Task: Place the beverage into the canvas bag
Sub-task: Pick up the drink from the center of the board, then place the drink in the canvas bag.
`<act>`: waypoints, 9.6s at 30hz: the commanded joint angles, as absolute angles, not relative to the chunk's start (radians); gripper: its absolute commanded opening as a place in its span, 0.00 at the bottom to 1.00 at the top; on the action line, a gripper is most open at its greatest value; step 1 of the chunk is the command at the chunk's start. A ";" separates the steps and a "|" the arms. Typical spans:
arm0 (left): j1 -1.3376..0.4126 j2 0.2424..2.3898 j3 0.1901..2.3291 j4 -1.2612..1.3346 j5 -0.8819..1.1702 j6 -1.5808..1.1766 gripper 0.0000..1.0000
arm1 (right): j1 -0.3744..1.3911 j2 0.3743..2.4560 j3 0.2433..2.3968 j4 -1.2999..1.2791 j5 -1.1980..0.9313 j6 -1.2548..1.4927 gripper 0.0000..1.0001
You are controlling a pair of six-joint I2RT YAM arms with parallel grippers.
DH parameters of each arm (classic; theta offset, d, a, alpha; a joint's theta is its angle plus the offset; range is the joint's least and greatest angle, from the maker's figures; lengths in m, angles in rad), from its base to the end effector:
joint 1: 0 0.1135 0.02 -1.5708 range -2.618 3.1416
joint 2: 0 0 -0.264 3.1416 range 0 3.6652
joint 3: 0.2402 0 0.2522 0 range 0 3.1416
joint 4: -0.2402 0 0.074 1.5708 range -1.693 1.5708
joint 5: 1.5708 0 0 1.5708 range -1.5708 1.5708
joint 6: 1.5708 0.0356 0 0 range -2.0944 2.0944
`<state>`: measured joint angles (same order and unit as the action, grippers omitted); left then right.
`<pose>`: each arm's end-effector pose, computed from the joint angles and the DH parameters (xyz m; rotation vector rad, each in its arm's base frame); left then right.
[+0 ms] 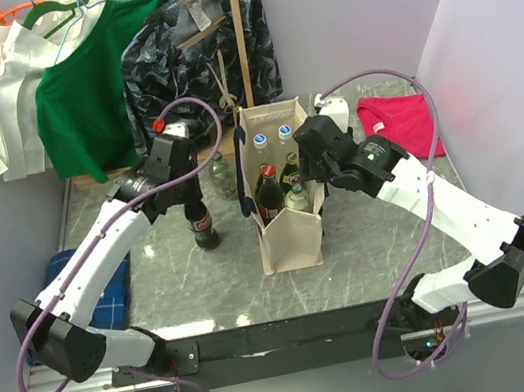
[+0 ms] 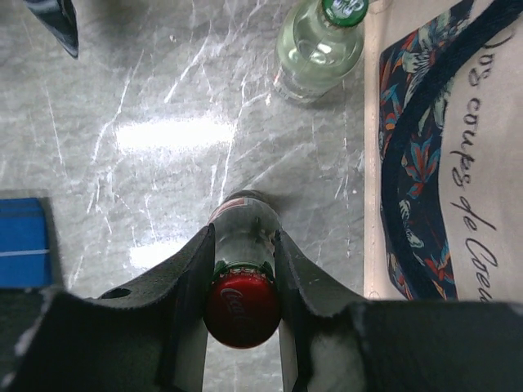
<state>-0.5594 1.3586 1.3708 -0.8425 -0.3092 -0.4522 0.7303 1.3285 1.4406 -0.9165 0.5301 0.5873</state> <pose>0.2443 -0.1402 0.3549 -0.0160 2.3538 -0.1216 0.2102 0.1640 0.3814 0.0841 2.2409 0.0717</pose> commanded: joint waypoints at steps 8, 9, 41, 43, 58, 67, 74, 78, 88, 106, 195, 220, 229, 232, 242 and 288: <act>-0.555 1.224 1.539 -0.735 -0.285 -0.315 0.01 | 0.724 1.258 1.396 -0.930 0.538 0.617 0.66; -0.555 1.215 1.543 -0.727 -0.281 -0.308 0.01 | 0.724 1.258 1.394 -0.934 0.537 0.618 0.66; -0.557 1.144 1.855 -0.689 -0.137 -0.222 0.01 | 0.726 1.201 1.387 -0.954 0.517 0.641 0.00; -0.555 1.146 1.870 -0.686 -0.121 -0.219 0.01 | 0.727 1.203 1.399 -0.957 0.522 0.638 0.00; -0.557 1.147 1.904 -0.667 -0.061 -0.212 0.01 | 0.726 1.207 1.402 -0.951 0.529 0.632 0.00; -0.557 1.144 1.925 -0.629 0.029 -0.209 0.01 | 0.726 1.226 1.410 -0.946 0.532 0.627 0.00; -0.557 1.172 1.988 -0.617 0.083 -0.221 0.01 | 0.726 1.241 1.407 -0.943 0.526 0.630 0.00; -0.557 1.189 2.011 -0.598 0.117 -0.236 0.01 | 0.726 1.241 1.396 -0.936 0.526 0.630 0.00; -0.558 1.224 2.019 -0.537 0.244 -0.285 0.01 | 0.726 1.223 1.365 -0.925 0.531 0.638 0.00; -0.566 1.264 2.010 -0.460 0.376 -0.364 0.01 | 0.726 1.207 1.341 -0.907 0.526 0.643 0.00; -0.982 1.272 1.649 -0.488 -0.058 -0.201 0.01 | 0.721 1.204 1.488 -0.914 0.492 0.558 0.00; -1.066 1.244 1.445 -0.350 -0.233 -0.259 0.01 | 0.719 1.178 1.454 -0.908 0.499 0.560 0.00; -1.080 1.209 1.344 -0.242 -0.293 -0.310 0.01 | 0.719 1.166 1.440 -0.910 0.499 0.563 0.00; -1.085 1.210 1.336 -0.233 -0.301 -0.314 0.01 | 0.719 1.163 1.437 -0.907 0.499 0.561 0.00; -1.092 1.218 1.322 -0.225 -0.319 -0.321 0.01 | 0.719 1.160 1.430 -0.907 0.500 0.558 0.00; -1.100 1.230 1.140 -0.166 -0.436 -0.367 0.01 | 0.716 1.177 1.445 -0.919 0.489 0.560 0.00</act>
<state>-1.0912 1.2778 1.1286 -0.2916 -0.4026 -0.3389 0.7200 1.2423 1.3872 -0.9653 0.4438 0.5636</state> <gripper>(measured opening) 0.360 0.019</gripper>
